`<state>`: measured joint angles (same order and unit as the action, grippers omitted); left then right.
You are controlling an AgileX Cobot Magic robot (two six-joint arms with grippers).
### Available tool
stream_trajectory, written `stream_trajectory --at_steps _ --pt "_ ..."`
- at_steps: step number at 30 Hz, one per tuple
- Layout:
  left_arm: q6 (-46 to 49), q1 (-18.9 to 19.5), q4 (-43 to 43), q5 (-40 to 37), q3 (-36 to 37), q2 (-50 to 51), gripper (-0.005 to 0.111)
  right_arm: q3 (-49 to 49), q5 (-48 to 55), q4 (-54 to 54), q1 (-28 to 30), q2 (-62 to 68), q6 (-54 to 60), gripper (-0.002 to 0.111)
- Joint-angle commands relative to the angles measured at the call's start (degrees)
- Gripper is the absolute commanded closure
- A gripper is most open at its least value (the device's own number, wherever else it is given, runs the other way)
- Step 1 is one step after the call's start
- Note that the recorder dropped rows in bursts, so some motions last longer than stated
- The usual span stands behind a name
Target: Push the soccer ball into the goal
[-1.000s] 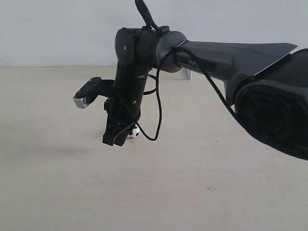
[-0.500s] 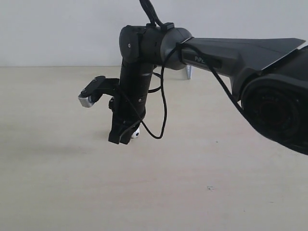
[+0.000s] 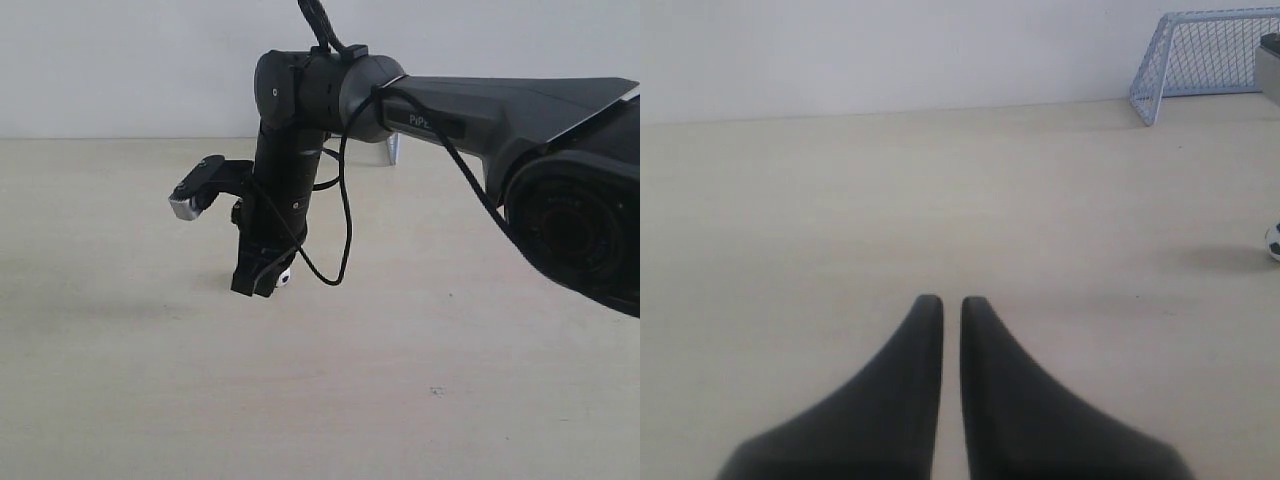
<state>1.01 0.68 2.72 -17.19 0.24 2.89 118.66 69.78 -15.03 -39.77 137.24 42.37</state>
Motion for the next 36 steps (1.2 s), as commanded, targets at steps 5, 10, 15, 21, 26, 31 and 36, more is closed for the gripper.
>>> stream_trajectory --at_steps 5,10,15,21,26,31,36 --pt "-0.5 0.3 -0.4 0.7 -0.2 -0.2 0.100 -0.2 0.2 0.0 0.4 1.1 0.6 0.108" --pt "-0.5 0.3 -0.4 0.7 -0.2 -0.2 0.100 -0.2 0.2 0.0 0.4 1.3 1.0 0.108" --pt "-0.5 0.3 -0.4 0.7 -0.2 -0.2 0.100 -0.2 0.2 0.2 0.4 1.3 1.0 0.108" --pt "-0.5 0.3 -0.4 0.7 -0.2 -0.2 0.100 -0.2 -4.8 10.9 0.4 1.3 -3.9 0.108" --pt "-0.5 0.3 -0.4 0.7 -0.2 -0.2 0.100 -0.2 0.0 14.3 0.4 -0.1 -2.8 0.108" --pt "-0.5 0.3 -0.4 0.7 -0.2 -0.2 0.100 -0.2 0.2 8.0 0.4 -1.2 -1.3 0.108" --pt "-0.5 0.3 -0.4 0.7 -0.2 -0.2 0.100 -0.2 0.2 7.9 0.4 -2.8 -2.0 0.108"
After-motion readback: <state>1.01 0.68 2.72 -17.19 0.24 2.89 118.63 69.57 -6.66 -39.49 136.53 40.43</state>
